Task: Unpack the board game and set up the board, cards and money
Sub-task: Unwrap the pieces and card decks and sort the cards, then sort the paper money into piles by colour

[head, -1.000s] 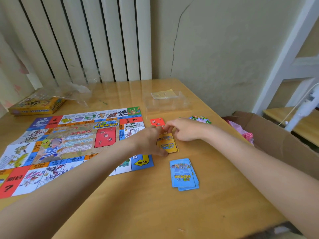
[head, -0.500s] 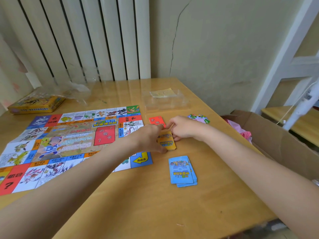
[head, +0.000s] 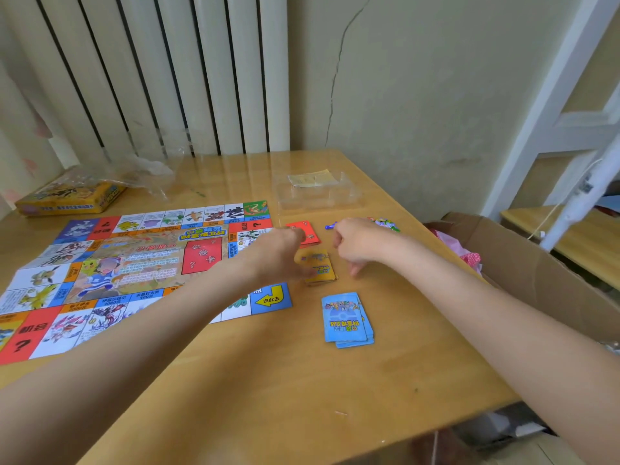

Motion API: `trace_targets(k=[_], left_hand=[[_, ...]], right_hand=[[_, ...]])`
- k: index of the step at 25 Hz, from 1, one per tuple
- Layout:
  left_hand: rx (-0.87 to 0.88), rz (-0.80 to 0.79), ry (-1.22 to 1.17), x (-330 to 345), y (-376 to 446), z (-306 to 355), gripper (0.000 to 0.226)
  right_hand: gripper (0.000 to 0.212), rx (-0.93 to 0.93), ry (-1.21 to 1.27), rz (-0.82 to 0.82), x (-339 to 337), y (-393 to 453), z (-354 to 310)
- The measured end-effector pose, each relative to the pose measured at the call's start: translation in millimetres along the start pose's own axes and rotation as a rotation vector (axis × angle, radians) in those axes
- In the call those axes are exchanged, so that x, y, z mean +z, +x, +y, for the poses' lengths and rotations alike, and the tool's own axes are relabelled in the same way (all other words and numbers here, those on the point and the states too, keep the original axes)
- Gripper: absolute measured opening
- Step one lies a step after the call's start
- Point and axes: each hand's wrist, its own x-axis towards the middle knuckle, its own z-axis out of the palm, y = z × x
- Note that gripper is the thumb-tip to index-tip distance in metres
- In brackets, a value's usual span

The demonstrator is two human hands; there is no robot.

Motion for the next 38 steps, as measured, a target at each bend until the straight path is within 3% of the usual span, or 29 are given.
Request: trace_targets(k=[2, 7, 11, 16, 20, 25, 27, 31, 36, 38], left_hand=[[-0.032, -0.02, -0.192, 4.8, -18.7, 4.0, 0.024], [-0.267, -0.195, -0.837, 16.7, -52.2, 27.3, 0.009], [-0.292, -0.241, -0.901, 15.9, -58.9, 35.0, 0.01], [-0.327, -0.279, -0.943, 8.2, -57.6, 24.6, 0.015], [-0.285, -0.267, -0.706, 3.3, -53.9, 25.1, 0.014], [0.035, -0.254, 0.104, 16.6, -57.6, 44.9, 0.077], [0.072, -0.258, 0.14, 22.6, -55.0, 48.4, 0.083], [0.055, -0.244, 0.121, 21.0, -48.2, 44.4, 0.074], [0.065, -0.275, 0.113, 21.5, -47.0, 42.0, 0.075], [0.047, -0.289, 0.082, 11.6, -44.4, 41.2, 0.076]], right_hand=[[0.037, 0.051, 0.037, -0.115, -1.6, -11.2, 8.5], [0.037, 0.061, 0.037, -0.183, 11.0, -35.7, 8.3], [0.018, 0.003, 0.034, -0.084, 23.7, -46.9, -1.3], [0.02, 0.012, 0.108, -0.084, 22.5, -45.6, -5.5], [0.033, 0.066, 0.157, -0.055, 18.4, -42.1, 8.3], [0.037, 0.037, 0.184, -0.059, 24.2, -52.0, 5.0], [0.038, 0.015, 0.226, -0.045, 27.8, -55.8, 1.9], [0.036, -0.003, 0.399, -0.052, 24.3, -58.3, 1.7], [0.038, -0.009, 0.335, -0.112, 18.3, -49.1, 3.0], [0.031, -0.021, 0.222, -0.017, 2.9, -33.1, 11.2]])
